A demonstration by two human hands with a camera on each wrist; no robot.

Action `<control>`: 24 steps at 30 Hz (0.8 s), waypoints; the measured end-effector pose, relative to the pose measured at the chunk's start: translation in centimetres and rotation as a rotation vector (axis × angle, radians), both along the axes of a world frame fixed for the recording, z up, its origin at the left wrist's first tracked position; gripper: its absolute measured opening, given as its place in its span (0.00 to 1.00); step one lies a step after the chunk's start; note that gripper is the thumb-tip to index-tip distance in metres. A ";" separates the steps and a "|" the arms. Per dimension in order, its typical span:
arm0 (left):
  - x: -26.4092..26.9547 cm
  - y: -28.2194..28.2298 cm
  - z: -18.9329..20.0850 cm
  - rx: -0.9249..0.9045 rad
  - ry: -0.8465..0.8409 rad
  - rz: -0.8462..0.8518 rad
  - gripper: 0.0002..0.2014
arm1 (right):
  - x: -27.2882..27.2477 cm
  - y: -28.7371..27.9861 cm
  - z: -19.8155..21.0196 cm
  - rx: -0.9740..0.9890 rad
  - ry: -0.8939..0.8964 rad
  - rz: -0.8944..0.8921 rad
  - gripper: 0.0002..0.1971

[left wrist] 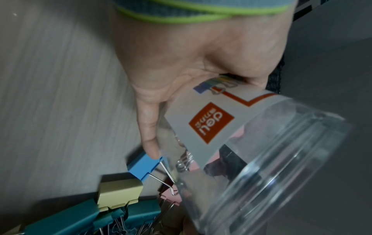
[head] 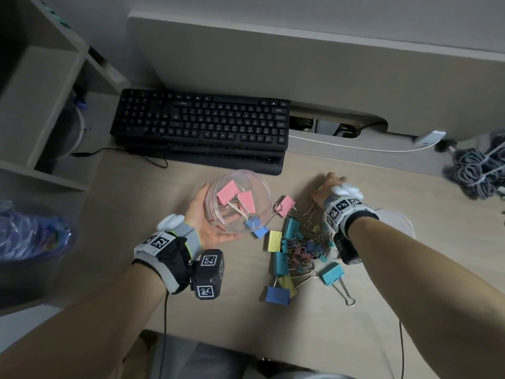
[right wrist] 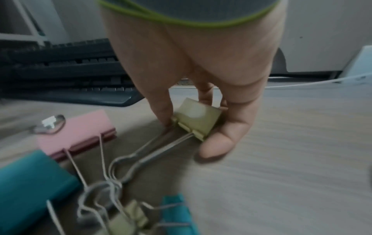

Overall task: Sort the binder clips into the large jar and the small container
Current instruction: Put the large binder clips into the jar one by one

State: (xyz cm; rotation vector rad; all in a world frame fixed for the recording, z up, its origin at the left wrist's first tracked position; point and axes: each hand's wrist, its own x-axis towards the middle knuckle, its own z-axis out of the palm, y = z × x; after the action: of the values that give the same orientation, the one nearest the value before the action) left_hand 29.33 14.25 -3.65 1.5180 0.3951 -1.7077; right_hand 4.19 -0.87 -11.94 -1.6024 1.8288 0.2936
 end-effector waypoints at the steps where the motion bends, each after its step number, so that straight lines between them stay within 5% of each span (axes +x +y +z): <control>1: 0.2 0.2 0.0 0.002 0.008 -0.003 0.33 | 0.2 0.1 0.2 -0.004 -0.003 -0.008 0.35; 7: 0.2 0.1 0.0 -0.005 0.039 -0.023 0.33 | 2.3 2.6 2.2 -0.257 -0.014 0.221 0.18; 17: 1.2 0.6 0.0 -0.025 0.037 -0.025 0.31 | 5.9 6.4 -0.7 -0.153 0.096 0.472 0.22; 24: 1.8 1.0 -0.1 -0.031 0.054 -0.010 0.30 | 4.6 5.1 0.2 -0.050 0.192 0.356 0.25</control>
State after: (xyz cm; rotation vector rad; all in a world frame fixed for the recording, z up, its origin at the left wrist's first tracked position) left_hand 31.15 15.21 -3.75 1.4564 0.3884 -1.7574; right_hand 8.76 4.19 -11.74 -1.9930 1.6896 0.5820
